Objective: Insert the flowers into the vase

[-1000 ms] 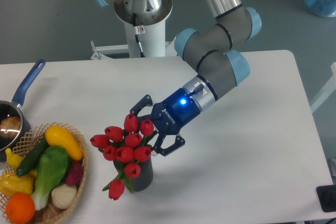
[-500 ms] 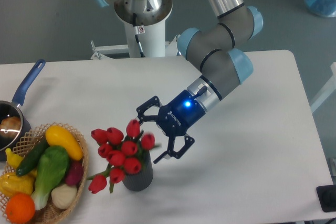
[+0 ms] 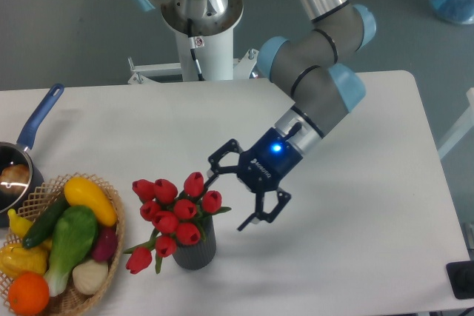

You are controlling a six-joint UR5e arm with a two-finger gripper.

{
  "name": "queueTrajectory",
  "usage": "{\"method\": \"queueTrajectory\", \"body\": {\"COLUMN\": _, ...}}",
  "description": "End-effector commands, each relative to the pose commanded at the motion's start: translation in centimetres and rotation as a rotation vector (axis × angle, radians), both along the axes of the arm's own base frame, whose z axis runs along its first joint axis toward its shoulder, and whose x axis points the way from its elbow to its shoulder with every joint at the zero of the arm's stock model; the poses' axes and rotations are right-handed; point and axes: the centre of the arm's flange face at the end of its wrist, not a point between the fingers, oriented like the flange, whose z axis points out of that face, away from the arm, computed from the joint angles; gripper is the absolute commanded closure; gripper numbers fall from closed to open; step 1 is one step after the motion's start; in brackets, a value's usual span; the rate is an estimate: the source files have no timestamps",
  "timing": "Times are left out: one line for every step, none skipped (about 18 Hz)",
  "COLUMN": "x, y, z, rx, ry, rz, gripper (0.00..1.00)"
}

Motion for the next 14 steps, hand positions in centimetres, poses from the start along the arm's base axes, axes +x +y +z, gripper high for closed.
{"method": "queueTrajectory", "body": {"x": -0.9, "y": -1.2, "z": 1.0, "rx": -0.005, "ry": 0.022, "rz": 0.026, "gripper": 0.0}}
{"method": "queueTrajectory", "body": {"x": -2.0, "y": -2.7, "z": 2.2, "rx": -0.009, "ry": 0.052, "rz": 0.058, "gripper": 0.0}}
{"method": "queueTrajectory", "body": {"x": -2.8, "y": -3.5, "z": 3.3, "rx": -0.01, "ry": 0.081, "rz": 0.078, "gripper": 0.0}}
{"method": "queueTrajectory", "body": {"x": -3.7, "y": -4.1, "z": 3.9, "rx": -0.023, "ry": 0.103, "rz": 0.096, "gripper": 0.0}}
{"method": "queueTrajectory", "body": {"x": -4.6, "y": -4.8, "z": 4.4, "rx": -0.038, "ry": 0.128, "rz": 0.114, "gripper": 0.0}}
{"method": "queueTrajectory", "body": {"x": -5.1, "y": -4.9, "z": 4.7, "rx": -0.047, "ry": 0.158, "rz": 0.116, "gripper": 0.0}}
{"method": "queueTrajectory", "body": {"x": -5.8, "y": -5.2, "z": 5.2, "rx": -0.07, "ry": 0.199, "rz": 0.123, "gripper": 0.0}}
{"method": "queueTrajectory", "body": {"x": -6.8, "y": -5.9, "z": 5.3, "rx": -0.112, "ry": 0.241, "rz": 0.14, "gripper": 0.0}}
{"method": "queueTrajectory", "body": {"x": -7.7, "y": -6.4, "z": 5.5, "rx": -0.166, "ry": 0.284, "rz": 0.158, "gripper": 0.0}}
{"method": "queueTrajectory", "body": {"x": -8.5, "y": -7.2, "z": 5.3, "rx": -0.238, "ry": 0.32, "rz": 0.183, "gripper": 0.0}}
{"method": "queueTrajectory", "body": {"x": -9.2, "y": -8.2, "z": 5.1, "rx": -0.316, "ry": 0.353, "rz": 0.213, "gripper": 0.0}}
{"method": "queueTrajectory", "body": {"x": -9.7, "y": -9.0, "z": 4.7, "rx": -0.386, "ry": 0.376, "rz": 0.235, "gripper": 0.0}}
{"method": "queueTrajectory", "body": {"x": -10.2, "y": -9.6, "z": 4.6, "rx": -0.437, "ry": 0.395, "rz": 0.255, "gripper": 0.0}}
{"method": "queueTrajectory", "body": {"x": -10.7, "y": -10.4, "z": 4.5, "rx": -0.463, "ry": 0.402, "rz": 0.271, "gripper": 0.0}}
